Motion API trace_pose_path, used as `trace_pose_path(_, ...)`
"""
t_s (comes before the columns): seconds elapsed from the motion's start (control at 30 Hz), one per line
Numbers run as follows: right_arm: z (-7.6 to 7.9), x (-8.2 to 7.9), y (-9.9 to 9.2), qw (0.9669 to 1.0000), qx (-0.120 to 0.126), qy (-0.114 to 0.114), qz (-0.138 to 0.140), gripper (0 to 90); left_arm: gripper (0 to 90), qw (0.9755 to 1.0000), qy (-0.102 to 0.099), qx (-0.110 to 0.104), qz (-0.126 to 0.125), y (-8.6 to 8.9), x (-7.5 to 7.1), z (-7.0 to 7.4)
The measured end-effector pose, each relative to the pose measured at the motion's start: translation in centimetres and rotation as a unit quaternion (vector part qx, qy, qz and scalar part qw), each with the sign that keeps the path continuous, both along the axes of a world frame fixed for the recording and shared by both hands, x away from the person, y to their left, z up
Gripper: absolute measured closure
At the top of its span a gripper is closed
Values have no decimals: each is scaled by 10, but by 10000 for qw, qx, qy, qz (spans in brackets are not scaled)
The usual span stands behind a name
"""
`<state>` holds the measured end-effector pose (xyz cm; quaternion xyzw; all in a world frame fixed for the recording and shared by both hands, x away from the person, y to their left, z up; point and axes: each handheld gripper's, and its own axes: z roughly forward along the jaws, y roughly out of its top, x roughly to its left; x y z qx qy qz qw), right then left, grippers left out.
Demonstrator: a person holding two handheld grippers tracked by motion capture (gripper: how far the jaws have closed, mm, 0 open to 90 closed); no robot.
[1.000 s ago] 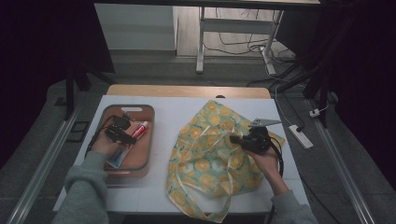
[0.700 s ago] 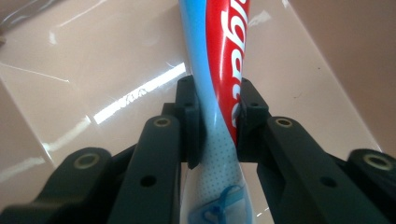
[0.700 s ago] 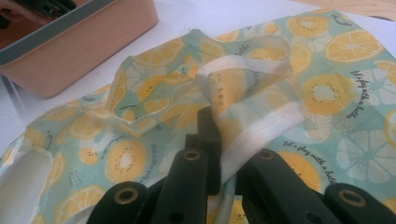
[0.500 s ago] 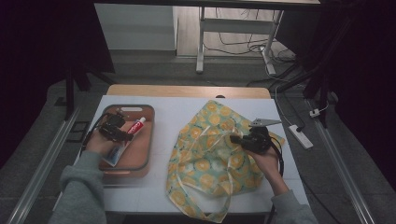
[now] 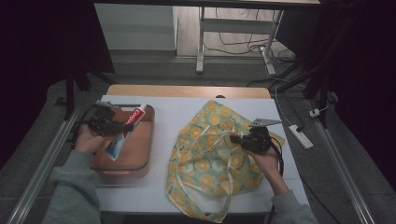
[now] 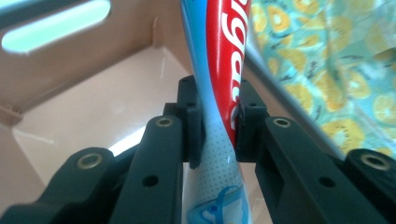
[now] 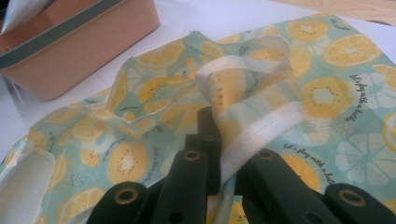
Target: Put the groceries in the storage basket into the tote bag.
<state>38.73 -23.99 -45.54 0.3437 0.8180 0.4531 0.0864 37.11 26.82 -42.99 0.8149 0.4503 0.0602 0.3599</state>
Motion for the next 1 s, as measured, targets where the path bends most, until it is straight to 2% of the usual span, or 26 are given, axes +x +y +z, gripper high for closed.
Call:
trace_pose_path(0.17,0,0,0,10000,-9,6,1,889,764,9994,-234,-189,-188,-7,-7,11)
trace_pose_path(0.33,0,0,0,10000,0,4,12,889,764,9968,-463,-353,-539,-23,-17,25)
trace_pose_path(0.5,1,-1,1,10000,23,-20,22,889,763,9920,-613,-426,-1014,-49,-25,35)
trace_pose_path(0.67,2,-1,1,10000,41,-42,23,889,763,9861,-648,-451,-1459,-79,-29,39)
trace_pose_path(1.0,6,-2,0,9999,121,-65,36,890,764,9770,-525,-338,-2038,-139,-20,30)
